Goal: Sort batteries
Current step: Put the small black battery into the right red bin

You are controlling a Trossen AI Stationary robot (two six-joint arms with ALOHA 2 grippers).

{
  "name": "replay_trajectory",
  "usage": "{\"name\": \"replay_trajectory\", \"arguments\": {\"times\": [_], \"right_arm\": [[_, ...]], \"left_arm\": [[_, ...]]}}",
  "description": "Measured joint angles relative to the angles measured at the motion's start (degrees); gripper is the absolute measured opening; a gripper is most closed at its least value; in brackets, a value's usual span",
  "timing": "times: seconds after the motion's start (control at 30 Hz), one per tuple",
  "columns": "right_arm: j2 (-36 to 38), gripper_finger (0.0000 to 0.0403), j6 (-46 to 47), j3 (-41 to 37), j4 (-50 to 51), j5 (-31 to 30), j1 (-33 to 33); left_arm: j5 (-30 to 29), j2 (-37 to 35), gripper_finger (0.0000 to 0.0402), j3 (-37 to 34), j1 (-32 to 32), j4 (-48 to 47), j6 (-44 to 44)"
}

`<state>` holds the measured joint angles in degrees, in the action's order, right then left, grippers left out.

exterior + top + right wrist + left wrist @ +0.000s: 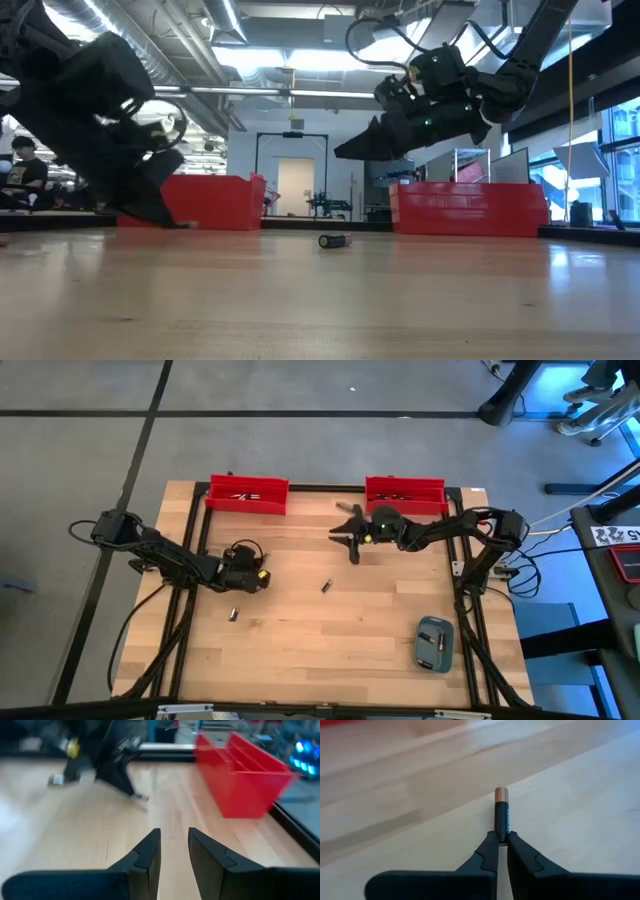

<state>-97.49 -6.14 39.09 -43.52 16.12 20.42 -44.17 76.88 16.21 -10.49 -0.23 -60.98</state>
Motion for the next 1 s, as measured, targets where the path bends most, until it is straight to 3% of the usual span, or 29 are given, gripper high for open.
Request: {"name": "replay_trajectory", "arguments": {"times": [0.13, 0.33, 0.63, 0.77, 1.0], "right_arm": [[-2.57, 0.0104, -9.99, 0.49, 0.19, 0.02, -3.75], [-8.06, 0.0139, -10.41, 6.53, 1.76, 0.08, -7.06], [-16.17, 0.0225, -11.99, 19.23, 8.85, 5.42, -6.90], [-20.62, 0.0229, -13.50, 25.58, 13.06, 13.05, -6.97], [-25.06, 0.0202, -13.39, 32.00, 14.20, 10.74, -6.91]], "left_arm": [[-1.11, -0.02, 0.0007, 0.06, -1.45, 7.14, 8.75], [-1.69, -0.04, 0.0009, 0.09, -2.59, 15.90, 19.89], [2.88, -0.07, 0.0013, 0.11, -3.07, 20.70, 26.91], [3.14, -0.07, 0.0013, 0.11, -3.05, 20.85, 26.96], [4.89, -0.11, 0.0014, 0.11, -3.83, 23.63, 28.95]]}}
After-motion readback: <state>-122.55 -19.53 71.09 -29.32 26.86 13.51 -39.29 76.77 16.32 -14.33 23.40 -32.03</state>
